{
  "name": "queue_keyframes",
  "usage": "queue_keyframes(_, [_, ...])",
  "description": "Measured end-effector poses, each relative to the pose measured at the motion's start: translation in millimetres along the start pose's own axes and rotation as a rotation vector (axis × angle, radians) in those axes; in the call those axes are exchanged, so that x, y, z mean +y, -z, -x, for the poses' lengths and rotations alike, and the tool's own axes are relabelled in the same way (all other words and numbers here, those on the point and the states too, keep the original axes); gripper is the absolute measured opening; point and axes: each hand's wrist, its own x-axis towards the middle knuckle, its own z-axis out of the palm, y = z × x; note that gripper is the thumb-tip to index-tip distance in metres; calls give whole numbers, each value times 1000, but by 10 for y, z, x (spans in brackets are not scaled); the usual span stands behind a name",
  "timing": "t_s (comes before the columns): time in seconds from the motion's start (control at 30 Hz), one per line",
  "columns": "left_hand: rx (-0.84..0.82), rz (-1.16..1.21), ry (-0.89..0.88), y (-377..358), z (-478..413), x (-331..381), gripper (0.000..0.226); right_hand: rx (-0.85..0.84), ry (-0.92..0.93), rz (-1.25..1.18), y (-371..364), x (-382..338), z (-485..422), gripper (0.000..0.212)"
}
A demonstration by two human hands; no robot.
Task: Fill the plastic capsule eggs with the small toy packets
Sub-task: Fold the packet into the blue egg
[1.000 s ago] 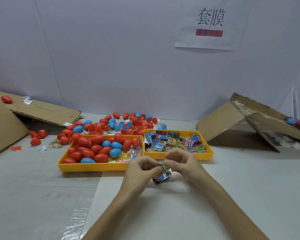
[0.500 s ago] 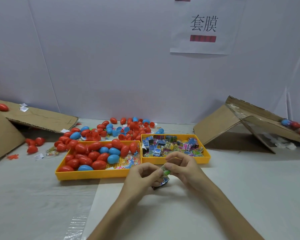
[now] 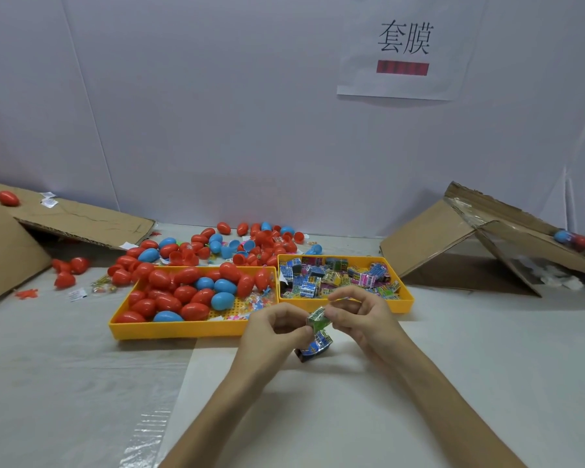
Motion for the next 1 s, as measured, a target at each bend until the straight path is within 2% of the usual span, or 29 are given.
queue_keyframes(0.07, [13, 2, 8, 5, -5, -16, 19, -8, 6, -4, -10, -3, 4, 31])
queue_keyframes(0.2, [73, 51, 20, 4, -17, -24, 4, -12, 26, -6, -27, -4, 8, 29])
queue_keyframes(0.27, [89, 61, 18, 3, -19, -18, 6, -15, 37, 7, -21, -21, 19, 27])
queue_keyframes(0.53, [111, -94, -40, -12, -9, -11, 9, -154, 65, 91, -78, -79, 90, 19])
queue_keyframes(0.63, [144, -166, -86, -19, 3, -18, 15, -169, 51, 104, -81, -76, 102, 12])
queue_keyframes(0.8, [221, -252, -144, -28, 13, -19, 22, -182, 19, 109, -62, -60, 101, 14])
queue_keyframes(1.0, [227, -352, -209, -63, 28, -19, 21, -206, 21, 149, -72, -40, 93, 5])
